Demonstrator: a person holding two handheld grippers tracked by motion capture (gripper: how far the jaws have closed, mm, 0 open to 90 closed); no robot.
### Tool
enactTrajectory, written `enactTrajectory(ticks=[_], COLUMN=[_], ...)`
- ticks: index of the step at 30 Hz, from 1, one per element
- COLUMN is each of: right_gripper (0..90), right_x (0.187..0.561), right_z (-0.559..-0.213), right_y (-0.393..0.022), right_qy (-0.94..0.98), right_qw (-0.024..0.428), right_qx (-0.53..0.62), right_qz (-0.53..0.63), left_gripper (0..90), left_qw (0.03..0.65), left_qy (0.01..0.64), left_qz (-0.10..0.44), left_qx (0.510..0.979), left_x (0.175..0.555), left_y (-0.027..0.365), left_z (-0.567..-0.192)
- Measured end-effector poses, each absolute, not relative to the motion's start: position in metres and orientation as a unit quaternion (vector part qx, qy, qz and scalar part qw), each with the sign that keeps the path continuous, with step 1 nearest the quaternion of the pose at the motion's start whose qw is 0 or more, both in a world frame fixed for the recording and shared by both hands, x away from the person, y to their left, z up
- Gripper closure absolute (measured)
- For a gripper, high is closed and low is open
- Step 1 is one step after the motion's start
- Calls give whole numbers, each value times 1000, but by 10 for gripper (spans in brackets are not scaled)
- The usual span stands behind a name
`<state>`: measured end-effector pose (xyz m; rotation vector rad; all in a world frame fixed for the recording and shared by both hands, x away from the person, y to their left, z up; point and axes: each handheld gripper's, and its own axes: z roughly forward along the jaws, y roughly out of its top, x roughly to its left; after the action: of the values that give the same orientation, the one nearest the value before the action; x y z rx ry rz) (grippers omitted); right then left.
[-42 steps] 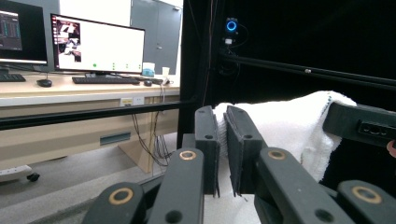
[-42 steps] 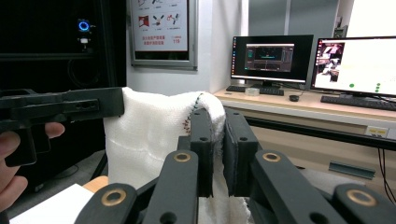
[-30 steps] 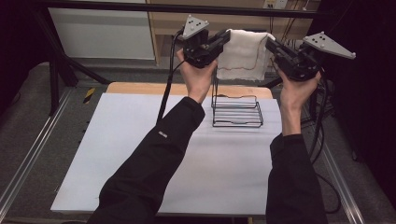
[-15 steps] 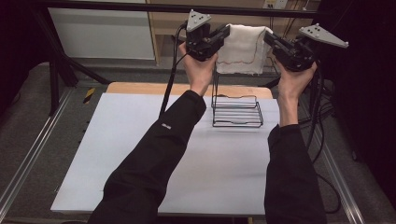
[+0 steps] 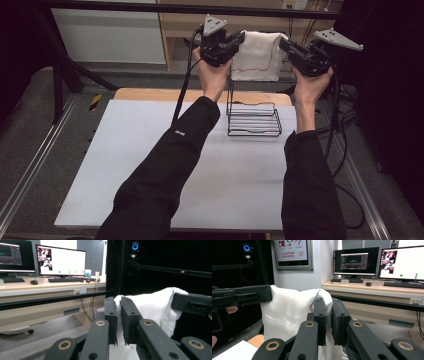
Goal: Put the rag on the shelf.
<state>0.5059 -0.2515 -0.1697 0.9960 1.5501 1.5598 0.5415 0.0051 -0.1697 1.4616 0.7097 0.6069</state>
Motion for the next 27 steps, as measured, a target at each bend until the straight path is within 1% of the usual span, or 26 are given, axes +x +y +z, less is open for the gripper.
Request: enactTrajectory(ticks=[6, 9, 19, 27], right_gripper=[834, 834, 834, 833], right_x=[507, 507, 507, 501], right_z=[-178, -183, -196, -207], right_y=[-257, -262, -274, -280], right_qy=[604, 604, 606, 613], right_qw=[353, 350, 352, 347], right_qx=[394, 397, 411, 413], right_qz=[597, 596, 583, 578], left_gripper=[835, 835, 835, 834], left_qw=[647, 638, 624, 622], left_qy=[314, 310, 306, 295], left_qz=[252, 261, 253, 245], left_qx=[648, 654, 673, 683], left_x=[544, 542, 545, 537], left_y=[-1, -6, -20, -20], left_z=[-177, -178, -192, -207])
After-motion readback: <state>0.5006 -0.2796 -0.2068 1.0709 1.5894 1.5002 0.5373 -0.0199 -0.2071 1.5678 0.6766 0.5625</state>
